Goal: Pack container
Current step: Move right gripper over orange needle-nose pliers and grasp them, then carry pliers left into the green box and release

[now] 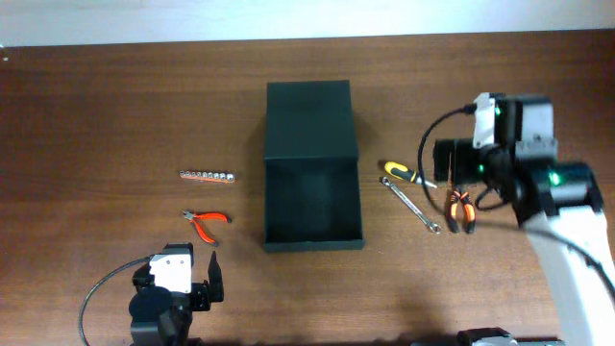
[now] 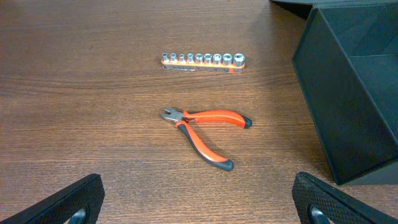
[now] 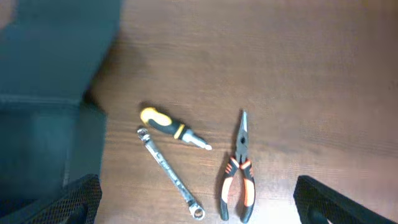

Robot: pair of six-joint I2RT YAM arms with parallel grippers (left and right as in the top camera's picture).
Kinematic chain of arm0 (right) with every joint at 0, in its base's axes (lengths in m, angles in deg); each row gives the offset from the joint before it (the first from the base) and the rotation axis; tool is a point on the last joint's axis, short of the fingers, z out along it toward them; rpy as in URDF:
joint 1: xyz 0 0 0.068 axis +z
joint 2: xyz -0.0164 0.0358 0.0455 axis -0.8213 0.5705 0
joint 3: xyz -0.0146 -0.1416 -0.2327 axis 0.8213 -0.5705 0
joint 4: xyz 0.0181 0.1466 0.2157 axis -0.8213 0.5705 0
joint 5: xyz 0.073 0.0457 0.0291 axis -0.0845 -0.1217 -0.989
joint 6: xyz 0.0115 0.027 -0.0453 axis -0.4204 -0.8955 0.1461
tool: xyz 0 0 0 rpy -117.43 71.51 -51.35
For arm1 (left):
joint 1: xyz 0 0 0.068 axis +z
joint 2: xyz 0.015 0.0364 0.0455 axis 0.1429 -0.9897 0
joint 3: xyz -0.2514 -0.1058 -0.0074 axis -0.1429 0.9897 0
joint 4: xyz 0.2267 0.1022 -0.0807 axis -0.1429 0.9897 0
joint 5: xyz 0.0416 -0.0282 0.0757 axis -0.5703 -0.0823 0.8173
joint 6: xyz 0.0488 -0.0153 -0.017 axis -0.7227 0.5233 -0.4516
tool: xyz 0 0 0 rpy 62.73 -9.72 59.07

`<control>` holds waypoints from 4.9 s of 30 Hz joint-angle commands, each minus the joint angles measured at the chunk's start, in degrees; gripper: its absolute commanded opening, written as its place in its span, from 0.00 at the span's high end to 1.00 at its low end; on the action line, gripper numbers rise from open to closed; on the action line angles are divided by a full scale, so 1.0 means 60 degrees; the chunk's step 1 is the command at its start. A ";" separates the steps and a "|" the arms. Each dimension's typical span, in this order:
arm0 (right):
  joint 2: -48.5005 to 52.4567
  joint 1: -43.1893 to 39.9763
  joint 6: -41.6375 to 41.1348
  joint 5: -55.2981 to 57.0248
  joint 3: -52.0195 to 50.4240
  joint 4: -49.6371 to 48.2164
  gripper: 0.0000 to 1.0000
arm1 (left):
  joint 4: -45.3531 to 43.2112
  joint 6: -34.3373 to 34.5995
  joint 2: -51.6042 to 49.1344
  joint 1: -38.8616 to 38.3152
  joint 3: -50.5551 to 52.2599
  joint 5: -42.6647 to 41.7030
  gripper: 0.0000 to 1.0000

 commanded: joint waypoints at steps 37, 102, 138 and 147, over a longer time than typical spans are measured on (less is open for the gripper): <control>0.4455 -0.3362 0.1384 -0.0463 -0.0987 0.0889 0.01 | -0.0022 -0.0186 0.0080 0.0040 0.0047 -0.0076 0.01; 0.5814 -0.2871 -0.0124 0.0087 -0.1625 -0.0630 0.94 | -0.0022 -0.0186 0.0080 0.0044 0.0047 -0.0076 0.01; 0.5388 0.4943 0.2149 -0.0364 0.4124 0.2426 0.96 | -0.0022 -0.0186 0.0080 0.0040 0.0047 -0.0076 0.01; 0.5719 0.5621 0.2138 -0.0204 0.4120 0.1945 0.96 | -0.0022 -0.0186 0.0080 0.0040 0.0047 -0.0080 0.01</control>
